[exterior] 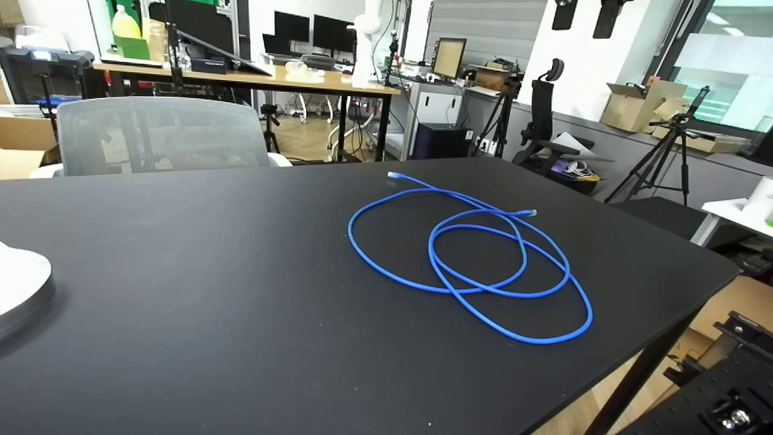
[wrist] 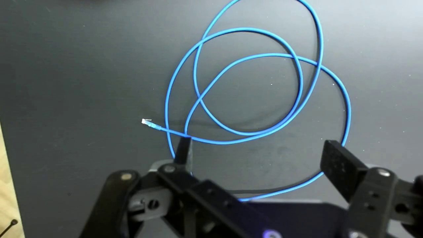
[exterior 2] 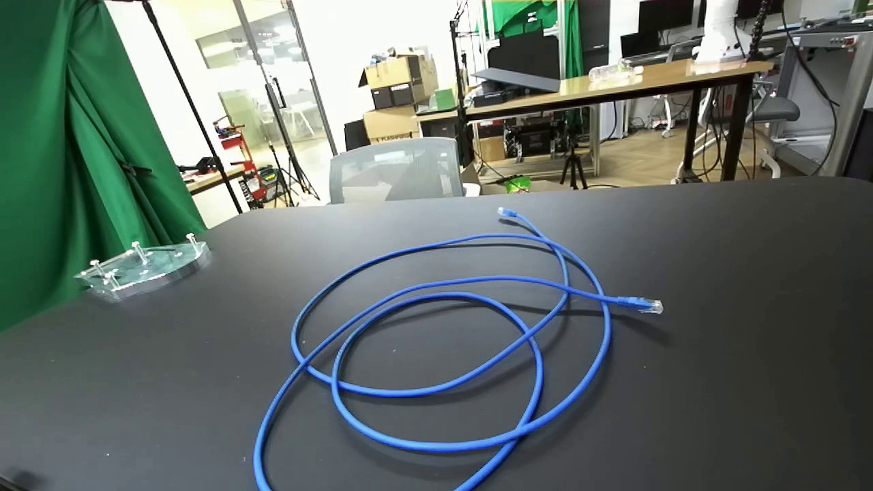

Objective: Move the cable forwards

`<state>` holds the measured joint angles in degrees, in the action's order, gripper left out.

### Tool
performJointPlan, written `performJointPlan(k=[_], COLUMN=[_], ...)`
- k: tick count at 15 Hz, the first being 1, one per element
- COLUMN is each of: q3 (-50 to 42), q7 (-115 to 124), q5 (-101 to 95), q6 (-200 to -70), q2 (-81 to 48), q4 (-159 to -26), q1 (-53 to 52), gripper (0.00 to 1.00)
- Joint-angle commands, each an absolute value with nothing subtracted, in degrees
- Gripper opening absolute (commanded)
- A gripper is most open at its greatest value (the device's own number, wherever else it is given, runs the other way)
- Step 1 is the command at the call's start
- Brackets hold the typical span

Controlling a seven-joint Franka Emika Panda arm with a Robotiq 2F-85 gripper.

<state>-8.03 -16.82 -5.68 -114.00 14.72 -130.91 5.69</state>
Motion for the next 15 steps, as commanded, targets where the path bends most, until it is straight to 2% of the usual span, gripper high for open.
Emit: performJointPlan(k=[1,10,15], q3=[-8.0,-7.94,-4.96], q7=[-17.07,-17.7,-24.22], q5=[-8.44,-11.53,-16.92], q6=[-114.56,-111.03,-101.53], q2=[12.95,-12.74,-23.52], q4=[-129.54,-107.36,-95.46], q1=[5.99,7.51,5.84], gripper=[1.0,1.0,1.0])
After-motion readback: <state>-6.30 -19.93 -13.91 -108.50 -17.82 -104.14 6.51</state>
